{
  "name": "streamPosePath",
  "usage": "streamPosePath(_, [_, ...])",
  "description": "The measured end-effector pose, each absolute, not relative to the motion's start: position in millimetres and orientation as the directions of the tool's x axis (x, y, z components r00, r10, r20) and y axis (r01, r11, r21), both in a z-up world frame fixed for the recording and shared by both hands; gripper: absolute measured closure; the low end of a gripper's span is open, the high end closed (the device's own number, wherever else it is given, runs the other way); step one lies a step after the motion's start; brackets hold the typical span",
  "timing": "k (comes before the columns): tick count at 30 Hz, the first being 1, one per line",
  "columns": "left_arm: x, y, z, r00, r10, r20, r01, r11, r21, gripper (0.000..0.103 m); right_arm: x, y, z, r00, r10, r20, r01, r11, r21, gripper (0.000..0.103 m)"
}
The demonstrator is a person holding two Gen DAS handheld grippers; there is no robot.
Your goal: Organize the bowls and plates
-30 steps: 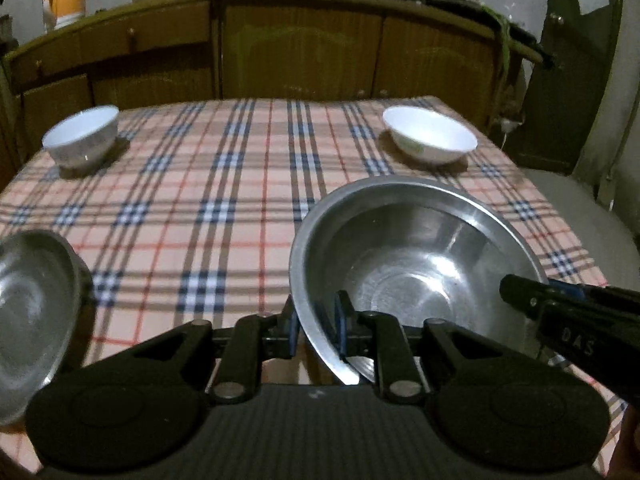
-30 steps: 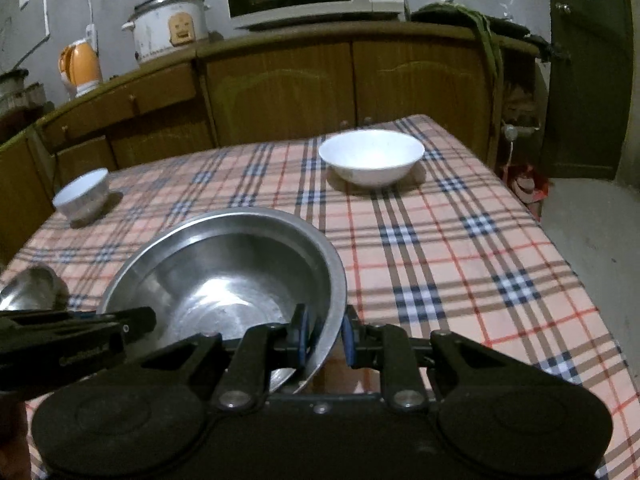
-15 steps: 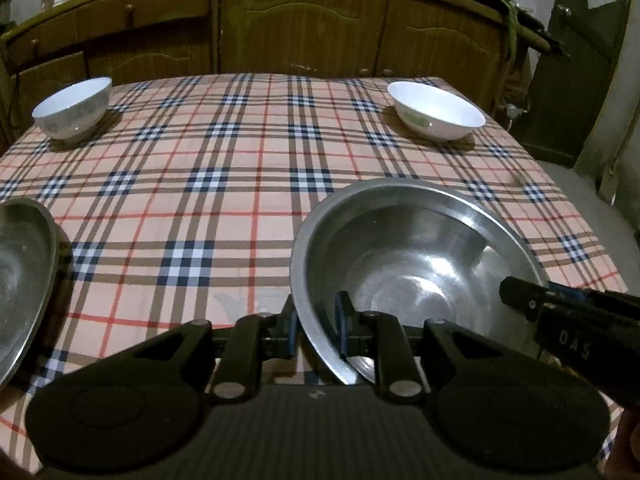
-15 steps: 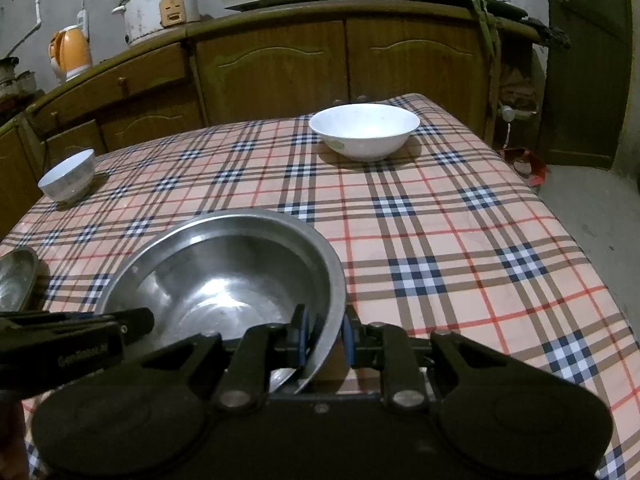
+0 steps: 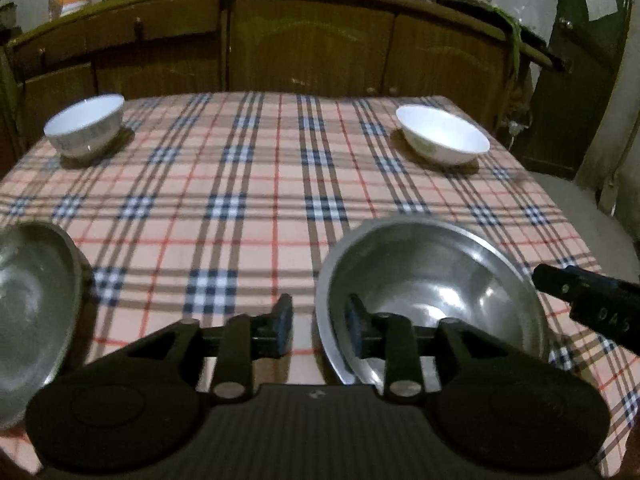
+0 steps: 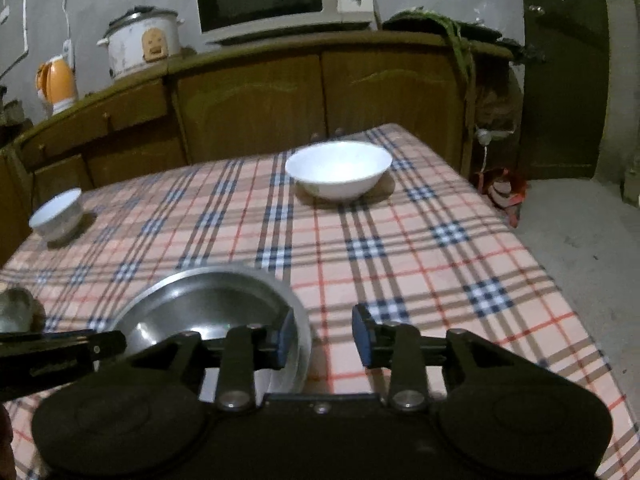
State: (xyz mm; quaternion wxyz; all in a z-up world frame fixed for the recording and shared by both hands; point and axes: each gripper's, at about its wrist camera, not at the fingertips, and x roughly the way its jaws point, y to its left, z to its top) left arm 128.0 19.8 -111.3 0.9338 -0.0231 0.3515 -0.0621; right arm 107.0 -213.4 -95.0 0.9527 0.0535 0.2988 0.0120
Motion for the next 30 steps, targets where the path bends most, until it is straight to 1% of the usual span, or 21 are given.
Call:
streamPosePath(1, [127.6,20.6,-107.2,0.754,-0.128,-0.644,0.100,0.992,-0.080,0.061,107.3,-214.6,-91.2,0.827,0.055,-0.560,0.008,0.994,0.110,0.057])
streamPosePath(2, [127.7,21.0,-102.6,0.762,-0.123,-0.636,0.100,0.992,-0.073,0.060,108.1,-215.4,-87.4,0.832,0.054,-0.553,0.008,0.994,0.110,0.053])
streamPosePath(5, [130.4,21.6,-90.1,0.774,-0.122,-0.622,0.104,0.992,-0.065,0.052,110.9,-217.4,-76.4,0.843,0.056,-0.535,0.005,0.994,0.111,0.049])
streamPosePath(6, [131.3,21.0,-85.7,0.779,-0.117,-0.615,0.103,0.993,-0.058,0.043,112.0,-218.1,-72.6,0.846,0.055,-0.531,0.005,0.994,0.111,0.043])
streamPosePath(7, [132.4,20.7,-82.0,0.783,-0.114,-0.611,0.103,0.993,-0.053,0.037,113.0,-218.9,-69.2,0.850,0.054,-0.524,0.007,0.994,0.112,0.040])
streamPosePath(8, [134.1,20.4,-78.5,0.787,-0.115,-0.606,0.105,0.993,-0.052,0.036,113.9,-219.8,-65.4,0.855,0.053,-0.515,0.007,0.993,0.114,0.036])
streamPosePath(9, [135.4,20.2,-75.0,0.790,-0.115,-0.602,0.106,0.993,-0.051,0.035,114.9,-220.5,-62.1,0.859,0.055,-0.509,0.005,0.993,0.116,0.034])
streamPosePath(12, [141.3,18.8,-67.2,0.794,-0.117,-0.596,0.111,0.993,-0.048,0.029,120.4,-223.4,-53.4,0.864,0.055,-0.500,0.002,0.994,0.112,0.033])
streamPosePath(16, [147.2,17.4,-59.0,0.803,-0.114,-0.585,0.112,0.993,-0.040,0.025,126.7,-227.5,-46.3,0.869,0.053,-0.492,-0.001,0.994,0.106,0.031])
streamPosePath(30, [178.8,9.7,-50.0,0.800,-0.116,-0.589,0.125,0.992,-0.026,0.024,156.7,-237.8,-43.5,0.868,0.048,-0.495,0.001,0.995,0.099,0.030])
